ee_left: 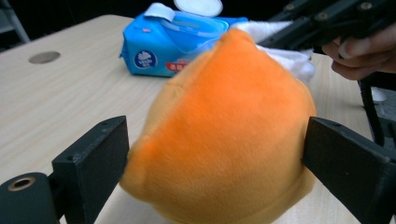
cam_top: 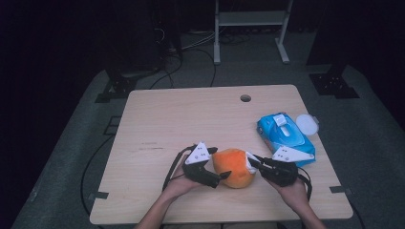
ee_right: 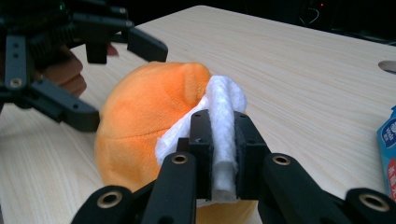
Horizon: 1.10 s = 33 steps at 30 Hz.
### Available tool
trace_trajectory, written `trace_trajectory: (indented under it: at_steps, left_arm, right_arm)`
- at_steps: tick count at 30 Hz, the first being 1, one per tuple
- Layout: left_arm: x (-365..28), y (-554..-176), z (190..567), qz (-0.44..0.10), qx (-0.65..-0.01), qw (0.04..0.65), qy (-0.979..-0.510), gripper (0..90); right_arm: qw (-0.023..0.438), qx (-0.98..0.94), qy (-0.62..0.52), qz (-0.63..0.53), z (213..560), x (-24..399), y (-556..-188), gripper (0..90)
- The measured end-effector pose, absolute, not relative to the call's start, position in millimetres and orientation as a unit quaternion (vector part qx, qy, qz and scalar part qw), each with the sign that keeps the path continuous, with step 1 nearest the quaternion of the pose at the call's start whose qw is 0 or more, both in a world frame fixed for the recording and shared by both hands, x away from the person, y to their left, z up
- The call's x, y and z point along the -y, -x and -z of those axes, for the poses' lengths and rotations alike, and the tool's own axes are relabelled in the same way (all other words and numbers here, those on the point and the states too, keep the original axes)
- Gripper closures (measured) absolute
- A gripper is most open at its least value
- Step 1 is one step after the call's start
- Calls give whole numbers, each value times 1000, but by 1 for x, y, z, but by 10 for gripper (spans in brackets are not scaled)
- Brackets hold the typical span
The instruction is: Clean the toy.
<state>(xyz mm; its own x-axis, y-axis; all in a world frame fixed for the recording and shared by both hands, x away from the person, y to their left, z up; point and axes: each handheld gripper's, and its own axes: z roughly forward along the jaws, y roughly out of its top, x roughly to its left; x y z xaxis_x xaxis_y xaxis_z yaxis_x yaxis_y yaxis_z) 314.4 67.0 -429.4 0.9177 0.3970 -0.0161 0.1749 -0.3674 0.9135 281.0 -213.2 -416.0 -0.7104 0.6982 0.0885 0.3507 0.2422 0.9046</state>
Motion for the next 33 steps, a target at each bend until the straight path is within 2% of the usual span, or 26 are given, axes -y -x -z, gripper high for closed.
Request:
trace_trajectory:
  at_steps: [7, 11, 14, 18, 21, 23, 28, 31, 33]
  left_arm:
    - [-62, -305, 429, -109, -142, 526, -832, 140]
    - [-72, -312, 426, -102, -160, 549, -814, 128]
    - [-76, -319, 430, -102, -181, 540, -816, 83]
    - [-75, -326, 442, -69, -189, 558, -805, 69]
    - [-71, -330, 453, -10, -193, 563, -803, 70]
    - [-69, -329, 455, 1, -188, 563, -805, 82]
    - [-66, -316, 437, -20, -173, 555, -814, 210]
    - [-71, -311, 422, -37, -160, 561, -811, 216]
    - [-76, -308, 414, -41, -152, 565, -810, 216]
  right_arm:
    - [170, -769, -349, -508, 419, 220, -283, 794]
    - [155, -760, -363, -516, 424, 226, -284, 794]
    - [154, -760, -366, -514, 425, 227, -284, 794]
    - [151, -760, -367, -514, 427, 228, -285, 794]
    - [150, -761, -368, -512, 428, 229, -285, 794]
    - [150, -761, -368, -513, 428, 229, -285, 794]
    - [148, -752, -358, -532, 420, 228, -282, 794]
    - [147, -748, -355, -541, 415, 225, -280, 796]
    - [130, -739, -357, -557, 415, 222, -281, 797]
